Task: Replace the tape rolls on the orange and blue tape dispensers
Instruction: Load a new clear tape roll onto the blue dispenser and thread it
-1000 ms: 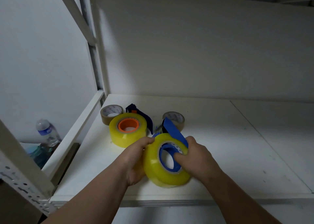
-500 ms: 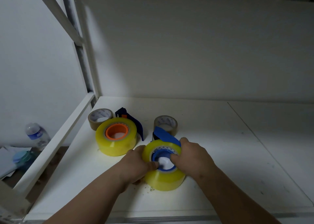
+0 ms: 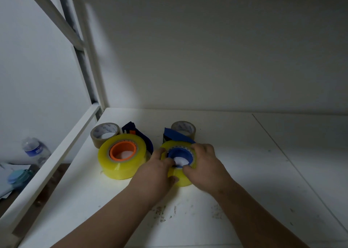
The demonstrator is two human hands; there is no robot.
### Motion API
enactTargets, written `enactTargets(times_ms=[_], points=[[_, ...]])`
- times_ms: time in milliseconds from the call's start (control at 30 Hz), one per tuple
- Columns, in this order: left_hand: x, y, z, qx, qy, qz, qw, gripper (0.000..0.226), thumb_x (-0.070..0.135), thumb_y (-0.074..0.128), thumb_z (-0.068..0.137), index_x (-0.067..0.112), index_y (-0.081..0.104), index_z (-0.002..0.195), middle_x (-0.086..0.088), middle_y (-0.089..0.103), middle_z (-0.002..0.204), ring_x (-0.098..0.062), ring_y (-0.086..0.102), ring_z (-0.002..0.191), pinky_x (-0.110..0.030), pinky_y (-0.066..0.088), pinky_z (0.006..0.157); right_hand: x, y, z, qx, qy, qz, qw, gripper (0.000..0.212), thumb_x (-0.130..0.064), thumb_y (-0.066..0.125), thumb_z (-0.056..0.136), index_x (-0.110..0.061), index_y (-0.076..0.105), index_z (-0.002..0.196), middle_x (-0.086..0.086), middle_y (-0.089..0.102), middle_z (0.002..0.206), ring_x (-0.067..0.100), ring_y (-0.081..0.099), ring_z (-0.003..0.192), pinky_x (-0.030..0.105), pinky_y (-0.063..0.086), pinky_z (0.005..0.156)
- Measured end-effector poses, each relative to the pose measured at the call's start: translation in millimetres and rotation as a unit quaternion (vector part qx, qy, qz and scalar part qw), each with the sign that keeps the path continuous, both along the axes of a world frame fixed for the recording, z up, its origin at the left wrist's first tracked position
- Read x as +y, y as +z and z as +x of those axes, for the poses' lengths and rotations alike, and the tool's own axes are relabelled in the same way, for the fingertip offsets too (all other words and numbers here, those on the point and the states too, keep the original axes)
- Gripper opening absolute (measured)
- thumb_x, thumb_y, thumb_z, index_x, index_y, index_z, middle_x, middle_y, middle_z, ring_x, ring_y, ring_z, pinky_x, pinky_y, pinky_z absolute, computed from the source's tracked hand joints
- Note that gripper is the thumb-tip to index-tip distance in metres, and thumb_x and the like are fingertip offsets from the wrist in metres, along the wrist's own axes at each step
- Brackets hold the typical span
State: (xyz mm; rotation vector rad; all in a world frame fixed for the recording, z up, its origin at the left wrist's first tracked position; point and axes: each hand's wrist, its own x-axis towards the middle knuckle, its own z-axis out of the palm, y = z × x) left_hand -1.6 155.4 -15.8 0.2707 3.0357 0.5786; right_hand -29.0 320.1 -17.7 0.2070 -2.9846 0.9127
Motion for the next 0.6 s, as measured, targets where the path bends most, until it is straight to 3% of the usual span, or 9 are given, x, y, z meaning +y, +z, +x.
enactTargets(times_ms=[167, 300, 467, 533, 600], points=[[-5, -7, -12, 0.083, -0.014, -0.126, 0.988, 0.047, 0.040, 0.047, 0.097, 0.037, 0.043, 0.144, -0.002, 0.034, 0.153, -0.024, 0.053, 0.119, -0.033, 0.046, 0.090, 3, -2, -1, -0.002, 0.045, 0.046, 0.998, 0.056, -0.046, 0.062, 0.077, -0.033, 0.045, 0.129, -0.010, 0.003, 0.156, 0.026, 0.058, 0.110, 0.031, 0.048, 0.086], [-5, -9, -18, 0.121, 0.003, -0.168, 0.978, 0.049, 0.046, 0.044, 0.096, 0.040, 0.041, 0.145, 0.002, 0.049, 0.140, -0.025, 0.049, 0.117, -0.035, 0.038, 0.088, 4, -7, -7, 0.010, 0.059, 0.079, 0.995, 0.041, -0.045, 0.056, 0.088, -0.028, 0.050, 0.125, -0.005, 0.007, 0.157, 0.024, 0.057, 0.112, 0.035, 0.050, 0.086], [-3, -10, -16, 0.106, 0.007, -0.156, 0.982, 0.051, 0.048, 0.041, 0.097, 0.040, 0.035, 0.147, 0.006, 0.046, 0.143, -0.022, 0.047, 0.121, -0.038, 0.033, 0.091, 5, -12, -8, 0.039, 0.049, 0.130, 0.990, 0.038, -0.040, 0.046, 0.094, -0.031, 0.044, 0.131, -0.003, 0.019, 0.156, 0.026, 0.056, 0.112, 0.037, 0.049, 0.085], [-5, -11, -12, 0.098, 0.004, -0.152, 0.984, 0.054, 0.047, 0.043, 0.096, 0.039, 0.033, 0.148, 0.008, 0.043, 0.148, -0.022, 0.044, 0.126, -0.041, 0.032, 0.094, 7, -14, -6, 0.049, 0.043, 0.144, 0.987, 0.041, -0.040, 0.043, 0.095, -0.032, 0.041, 0.135, -0.001, 0.023, 0.155, 0.027, 0.056, 0.112, 0.038, 0.047, 0.091], [-8, -11, -8, 0.086, 0.009, -0.146, 0.985, 0.057, 0.048, 0.044, 0.094, 0.039, 0.031, 0.149, 0.010, 0.037, 0.155, -0.021, 0.038, 0.133, -0.043, 0.030, 0.097, 6, -16, -4, 0.052, 0.036, 0.162, 0.985, 0.044, -0.042, 0.042, 0.095, -0.033, 0.039, 0.137, 0.000, 0.026, 0.154, 0.026, 0.052, 0.119, 0.043, 0.034, 0.106]])
